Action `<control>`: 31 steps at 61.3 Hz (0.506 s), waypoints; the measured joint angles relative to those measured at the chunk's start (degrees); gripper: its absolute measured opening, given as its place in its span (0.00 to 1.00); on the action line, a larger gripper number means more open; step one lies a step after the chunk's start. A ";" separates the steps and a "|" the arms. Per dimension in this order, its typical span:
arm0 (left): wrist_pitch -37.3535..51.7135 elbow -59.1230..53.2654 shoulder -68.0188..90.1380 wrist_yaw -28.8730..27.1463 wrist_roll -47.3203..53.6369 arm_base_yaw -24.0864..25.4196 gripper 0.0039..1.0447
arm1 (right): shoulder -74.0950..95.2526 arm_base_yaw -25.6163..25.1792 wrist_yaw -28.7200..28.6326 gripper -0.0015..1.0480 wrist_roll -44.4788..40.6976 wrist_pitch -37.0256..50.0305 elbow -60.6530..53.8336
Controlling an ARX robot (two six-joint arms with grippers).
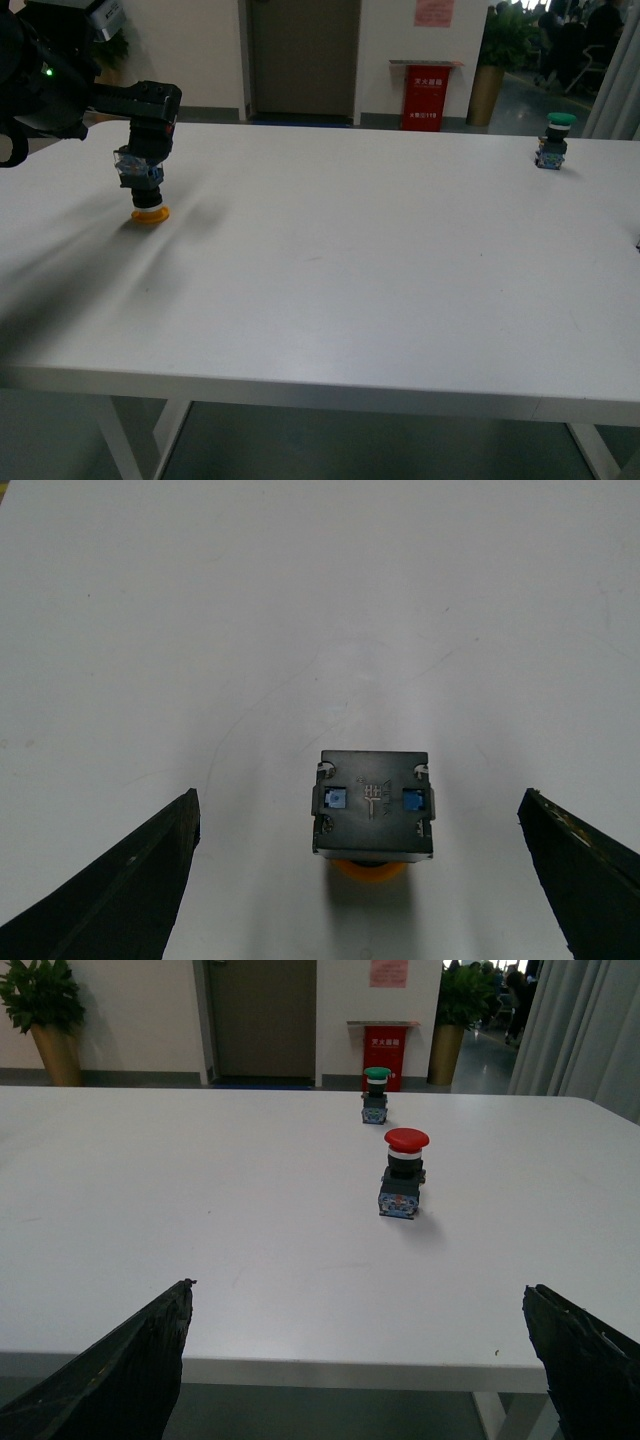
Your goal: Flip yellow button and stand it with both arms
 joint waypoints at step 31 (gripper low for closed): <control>0.48 2.27 4.37 0.87 -1.11 1.77 0.94 | 0.00 0.00 0.00 0.93 -0.02 0.00 0.00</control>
